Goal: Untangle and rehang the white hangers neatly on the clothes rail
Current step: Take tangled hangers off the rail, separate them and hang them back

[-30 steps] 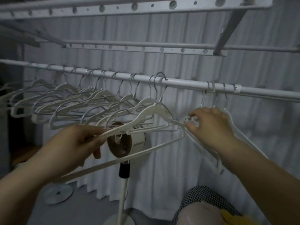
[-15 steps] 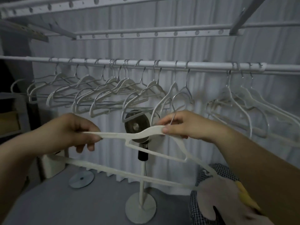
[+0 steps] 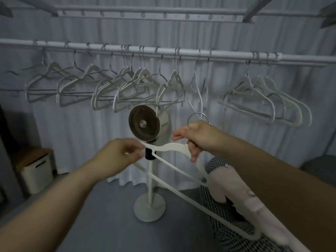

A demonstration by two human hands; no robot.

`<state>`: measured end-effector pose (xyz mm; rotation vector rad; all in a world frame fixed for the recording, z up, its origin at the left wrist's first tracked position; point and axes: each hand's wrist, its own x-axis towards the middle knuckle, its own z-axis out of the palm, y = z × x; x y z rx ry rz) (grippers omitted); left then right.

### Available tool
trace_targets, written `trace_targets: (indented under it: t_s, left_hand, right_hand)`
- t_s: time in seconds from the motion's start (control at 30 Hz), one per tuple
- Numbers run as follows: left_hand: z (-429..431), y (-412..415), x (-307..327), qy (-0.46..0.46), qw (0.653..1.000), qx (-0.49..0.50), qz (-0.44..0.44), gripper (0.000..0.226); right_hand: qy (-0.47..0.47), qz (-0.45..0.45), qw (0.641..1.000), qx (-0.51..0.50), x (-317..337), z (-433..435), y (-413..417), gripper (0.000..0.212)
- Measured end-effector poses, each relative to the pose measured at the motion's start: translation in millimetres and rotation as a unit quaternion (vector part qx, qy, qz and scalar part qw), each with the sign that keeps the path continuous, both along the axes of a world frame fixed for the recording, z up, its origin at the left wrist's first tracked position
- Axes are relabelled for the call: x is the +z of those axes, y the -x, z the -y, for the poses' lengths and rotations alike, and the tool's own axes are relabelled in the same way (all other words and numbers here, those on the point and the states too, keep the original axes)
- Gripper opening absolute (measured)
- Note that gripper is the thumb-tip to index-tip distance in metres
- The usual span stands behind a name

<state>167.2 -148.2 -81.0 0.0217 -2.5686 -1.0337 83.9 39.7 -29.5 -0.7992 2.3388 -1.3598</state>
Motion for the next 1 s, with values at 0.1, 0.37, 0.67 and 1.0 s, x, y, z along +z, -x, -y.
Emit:
trace_targets:
  t_s: [0.1, 0.37, 0.67, 1.0]
  left_hand:
    - [-28.5, 3.0, -16.6, -0.001, 0.993, -0.090, 0.079, 0.022]
    - [-111.3, 3.4, -47.4, -0.123, 0.958, -0.140, 0.219, 0.033]
    - [-126.4, -6.8, -49.2, -0.388, 0.878, -0.185, 0.211, 0.026]
    - [-125.1, -20.8, -28.6, -0.489, 0.813, -0.169, 0.267, 0.033]
  right_hand:
    - [-0.010, 0.008, 0.999, -0.043, -2.5, 4.2, -13.1, 0.037]
    - [0.116, 0.080, 0.980, -0.140, -4.6, 3.5, -20.9, 0.046]
    - [0.055, -0.055, 0.979, -0.190, -3.8, -20.4, -13.9, 0.034]
    - [0.070, -0.046, 0.979, -0.186, -4.0, -48.3, -14.5, 0.033]
